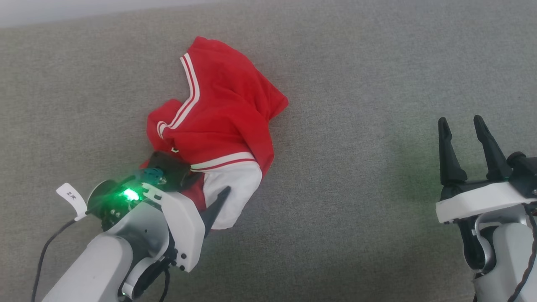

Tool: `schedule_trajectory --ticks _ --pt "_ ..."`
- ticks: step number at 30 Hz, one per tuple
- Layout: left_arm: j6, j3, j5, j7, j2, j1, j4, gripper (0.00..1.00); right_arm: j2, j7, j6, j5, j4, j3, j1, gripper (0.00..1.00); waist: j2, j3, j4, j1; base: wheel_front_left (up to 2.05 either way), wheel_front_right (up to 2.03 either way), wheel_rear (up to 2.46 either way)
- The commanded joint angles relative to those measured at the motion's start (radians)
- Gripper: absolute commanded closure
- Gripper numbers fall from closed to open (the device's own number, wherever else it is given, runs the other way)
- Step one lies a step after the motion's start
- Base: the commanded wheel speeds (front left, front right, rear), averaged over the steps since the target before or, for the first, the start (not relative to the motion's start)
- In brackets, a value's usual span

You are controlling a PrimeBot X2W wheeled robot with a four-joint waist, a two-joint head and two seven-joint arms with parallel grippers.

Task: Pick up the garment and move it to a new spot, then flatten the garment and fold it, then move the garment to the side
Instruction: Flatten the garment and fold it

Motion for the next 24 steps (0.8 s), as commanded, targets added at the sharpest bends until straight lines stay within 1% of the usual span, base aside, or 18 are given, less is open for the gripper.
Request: schedule_trajectory --ticks 1,6,10,11,12,13,14,15,24 --pt "0.016 -0.005 -0.001 0.029 0.001 -0.009 0.012 0.00 0.001 -0.011 0.000 0.007 0.003 -0.002 -0.013 0.00 -0.0001 0.009 -0.006 0.0000 0.00 0.00 0.00" --pt "0.041 -0.012 0.002 0.072 0.006 -0.006 0.021 0.00 -0.002 -0.017 0.000 0.008 0.012 -0.004 -0.018 0.00 -0.0001 0.018 -0.007 0.0000 0.00 0.00 0.00" --pt "0.046 -0.016 0.001 0.081 0.007 -0.008 0.011 0.00 -0.004 -0.020 0.000 0.006 0.022 -0.005 -0.027 0.00 -0.0001 0.021 -0.003 0.0000 0.00 0.00 0.00" --pt "0.048 -0.015 -0.002 0.082 0.006 -0.009 0.009 0.25 -0.004 -0.021 0.000 0.005 0.023 -0.005 -0.029 0.00 -0.0001 0.021 -0.001 0.0000 0.00 0.00 0.00" --pt "0.048 -0.015 -0.002 0.082 0.006 -0.009 0.009 0.25 -0.004 -0.021 0.000 0.005 0.023 -0.005 -0.029 0.00 -0.0001 0.021 -0.001 0.0000 0.00 0.00 0.00" --pt "0.045 -0.020 0.003 0.084 0.010 -0.011 0.005 0.52 -0.005 -0.021 0.000 0.004 0.025 -0.004 -0.029 0.00 -0.0001 0.022 0.000 0.0000 0.00 0.00 0.00" --pt "0.043 -0.022 0.007 0.083 0.012 -0.013 0.003 0.72 -0.004 -0.021 0.000 0.003 0.026 -0.004 -0.029 0.00 -0.0001 0.022 0.002 0.0000 0.00 0.00 0.00" --pt "0.043 -0.023 0.005 0.086 0.011 -0.012 0.000 0.99 -0.004 -0.021 0.000 0.001 0.026 -0.003 -0.030 0.00 -0.0001 0.022 0.003 0.0000 0.00 0.00 0.00" --pt "0.032 -0.024 -0.005 0.080 0.023 -0.016 -0.012 1.00 -0.013 -0.026 0.000 -0.003 0.029 -0.003 -0.031 0.00 -0.0001 0.018 0.019 0.0000 0.00 0.00 0.00"
